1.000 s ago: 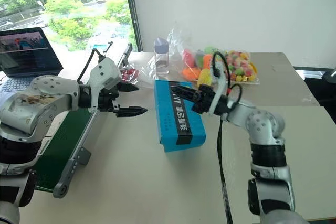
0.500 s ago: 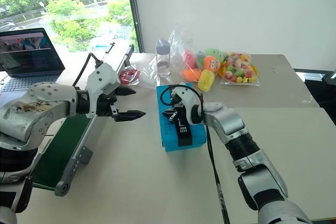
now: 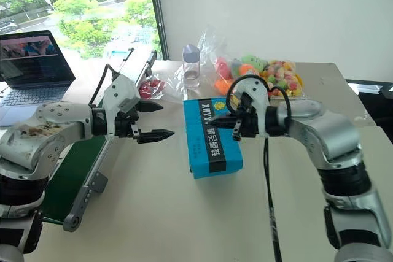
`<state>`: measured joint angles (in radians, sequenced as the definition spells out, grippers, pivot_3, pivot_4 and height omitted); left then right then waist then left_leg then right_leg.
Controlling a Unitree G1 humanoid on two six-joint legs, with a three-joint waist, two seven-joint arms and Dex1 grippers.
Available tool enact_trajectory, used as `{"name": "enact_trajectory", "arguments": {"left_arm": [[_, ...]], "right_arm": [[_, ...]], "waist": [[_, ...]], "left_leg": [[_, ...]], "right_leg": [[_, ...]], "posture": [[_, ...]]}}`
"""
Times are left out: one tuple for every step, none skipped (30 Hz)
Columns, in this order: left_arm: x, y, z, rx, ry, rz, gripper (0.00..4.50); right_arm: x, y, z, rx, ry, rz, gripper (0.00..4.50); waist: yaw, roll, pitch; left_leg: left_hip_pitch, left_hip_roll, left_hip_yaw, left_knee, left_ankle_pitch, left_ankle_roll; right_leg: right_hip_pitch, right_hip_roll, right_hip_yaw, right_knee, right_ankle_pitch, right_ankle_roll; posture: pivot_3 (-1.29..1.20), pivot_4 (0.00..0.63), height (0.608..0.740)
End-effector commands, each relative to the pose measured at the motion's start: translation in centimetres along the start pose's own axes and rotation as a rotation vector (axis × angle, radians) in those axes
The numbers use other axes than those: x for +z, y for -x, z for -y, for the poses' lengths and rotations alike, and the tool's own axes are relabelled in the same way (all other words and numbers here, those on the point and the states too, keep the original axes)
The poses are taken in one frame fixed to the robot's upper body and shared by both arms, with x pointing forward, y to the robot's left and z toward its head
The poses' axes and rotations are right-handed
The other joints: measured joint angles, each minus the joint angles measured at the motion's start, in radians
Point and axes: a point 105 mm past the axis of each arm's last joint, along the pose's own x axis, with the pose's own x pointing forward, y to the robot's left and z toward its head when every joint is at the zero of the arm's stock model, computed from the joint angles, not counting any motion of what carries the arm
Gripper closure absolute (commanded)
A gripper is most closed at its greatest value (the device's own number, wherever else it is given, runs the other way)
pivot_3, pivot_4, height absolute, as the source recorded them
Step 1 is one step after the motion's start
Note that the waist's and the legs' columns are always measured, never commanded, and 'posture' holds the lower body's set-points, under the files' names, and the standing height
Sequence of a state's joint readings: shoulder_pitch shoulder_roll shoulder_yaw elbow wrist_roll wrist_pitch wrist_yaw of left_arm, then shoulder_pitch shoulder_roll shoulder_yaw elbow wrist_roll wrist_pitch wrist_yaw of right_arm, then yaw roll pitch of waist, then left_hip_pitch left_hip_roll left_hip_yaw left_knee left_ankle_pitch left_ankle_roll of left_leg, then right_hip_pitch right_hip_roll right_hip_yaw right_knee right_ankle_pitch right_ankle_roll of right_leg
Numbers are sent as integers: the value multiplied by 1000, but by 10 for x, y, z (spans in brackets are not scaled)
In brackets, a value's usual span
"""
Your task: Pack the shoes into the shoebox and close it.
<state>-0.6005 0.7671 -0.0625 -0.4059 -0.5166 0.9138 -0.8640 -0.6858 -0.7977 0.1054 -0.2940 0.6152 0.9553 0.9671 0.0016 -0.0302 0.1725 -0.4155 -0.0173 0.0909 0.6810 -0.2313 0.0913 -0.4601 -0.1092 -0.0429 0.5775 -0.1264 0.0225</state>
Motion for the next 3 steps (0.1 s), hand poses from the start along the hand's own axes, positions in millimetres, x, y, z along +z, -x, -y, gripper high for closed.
{"name": "enact_trajectory", "arguments": {"left_arm": [[19, 2, -1, 39, -63, 96, 0], [20, 2, -3, 50, -67, 107, 0], [21, 1, -4, 53, -60, 116, 0]], "right_arm": [[15, 10, 3, -42, 54, 37, 4471], [15, 11, 5, -57, 53, 33, 4471], [14, 11, 6, -63, 51, 28, 4471]], "waist": [[2, 0, 0], [4, 0, 0], [4, 0, 0]], "left_leg": [[0, 0, 0, 0, 0, 0], [0, 0, 0, 1, -1, -2], [0, 0, 0, 1, -2, -5]], "right_leg": [[0, -1, 0, 0, -1, -1], [0, -1, 0, 0, -2, -5], [0, -1, 0, 0, -3, -6]], "posture": [[0, 150, 740], [0, 150, 740], [0, 150, 740]]}}
